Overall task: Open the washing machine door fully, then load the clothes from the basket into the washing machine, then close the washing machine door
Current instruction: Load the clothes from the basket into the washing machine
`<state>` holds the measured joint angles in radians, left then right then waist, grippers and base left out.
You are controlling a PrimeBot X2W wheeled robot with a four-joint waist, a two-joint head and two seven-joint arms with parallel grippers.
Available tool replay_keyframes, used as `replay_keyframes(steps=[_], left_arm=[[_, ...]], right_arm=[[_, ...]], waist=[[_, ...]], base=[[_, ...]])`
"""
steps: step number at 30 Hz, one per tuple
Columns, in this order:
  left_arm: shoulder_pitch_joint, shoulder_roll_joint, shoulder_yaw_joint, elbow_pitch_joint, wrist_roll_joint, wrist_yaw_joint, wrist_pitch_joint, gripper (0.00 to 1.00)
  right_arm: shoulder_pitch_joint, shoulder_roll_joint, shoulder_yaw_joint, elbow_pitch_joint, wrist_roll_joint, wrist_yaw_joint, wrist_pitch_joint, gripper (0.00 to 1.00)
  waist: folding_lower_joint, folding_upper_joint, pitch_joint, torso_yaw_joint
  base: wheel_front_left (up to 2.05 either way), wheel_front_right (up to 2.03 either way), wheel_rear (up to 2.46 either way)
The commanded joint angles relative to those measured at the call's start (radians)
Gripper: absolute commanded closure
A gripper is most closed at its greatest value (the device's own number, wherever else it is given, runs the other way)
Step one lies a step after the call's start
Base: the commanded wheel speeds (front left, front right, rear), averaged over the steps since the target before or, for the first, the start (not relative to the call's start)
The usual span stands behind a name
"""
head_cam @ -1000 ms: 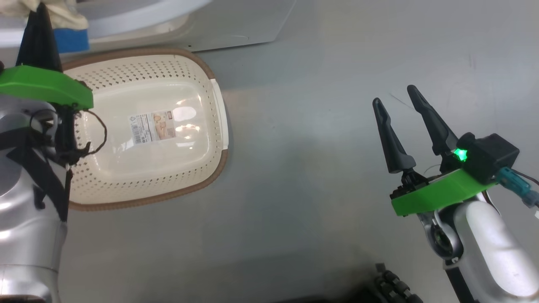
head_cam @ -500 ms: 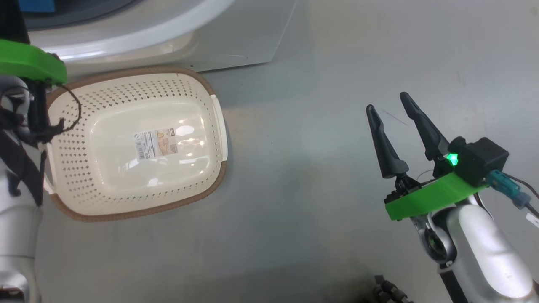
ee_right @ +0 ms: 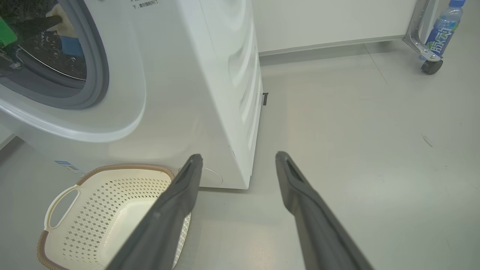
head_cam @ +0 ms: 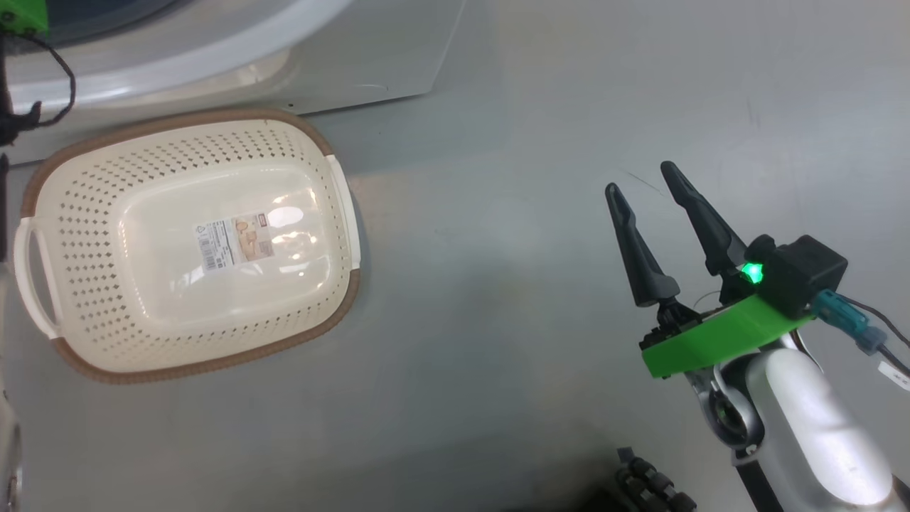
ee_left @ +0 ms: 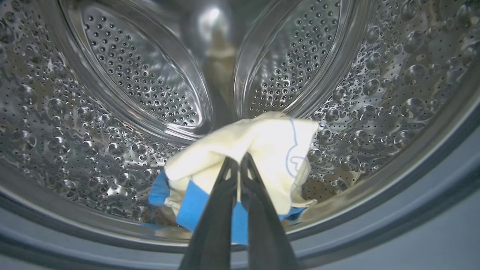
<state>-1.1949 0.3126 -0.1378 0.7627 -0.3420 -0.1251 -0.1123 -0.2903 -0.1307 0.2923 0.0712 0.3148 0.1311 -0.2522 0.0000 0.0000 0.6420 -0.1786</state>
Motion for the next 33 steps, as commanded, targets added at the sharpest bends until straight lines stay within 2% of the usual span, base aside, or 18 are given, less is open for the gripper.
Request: replay_keyframes(steps=[1, 11, 23, 33], left_arm=[[-0.037, 0.061, 0.015, -0.021, 0.008, 0.005, 0.004, 1.0], [-0.156, 0.085, -0.017, 0.067, 0.016, 0.001, -0.01, 1.0], [-0.333, 0.081, -0.091, 0.139, 0.055, -0.003, -0.075, 1.0], [-0.385, 0.089, -0.17, 0.225, 0.001, -0.005, -0.044, 1.0]], right_arm=[[0.025, -0.001, 0.018, -0.029, 0.005, 0.0, -0.01, 0.0], [0.028, 0.004, 0.02, -0.035, 0.003, 0.0, -0.01, 0.0], [0.021, 0.014, 0.047, -0.039, -0.001, 0.0, -0.01, 0.0], [0.021, 0.017, 0.068, -0.031, 0.0, 0.0, -0.01, 0.0]], waist=[[0.0, 0.0, 0.013, -0.006], [0.0, 0.0, 0.083, -0.01], [0.0, 0.0, 0.153, -0.015], [0.0, 0.0, 0.164, -0.03]], base=[[0.0, 0.0, 0.0], [0.0, 0.0, 0.0], [0.0, 0.0, 0.0], [0.0, 0.0, 0.0]])
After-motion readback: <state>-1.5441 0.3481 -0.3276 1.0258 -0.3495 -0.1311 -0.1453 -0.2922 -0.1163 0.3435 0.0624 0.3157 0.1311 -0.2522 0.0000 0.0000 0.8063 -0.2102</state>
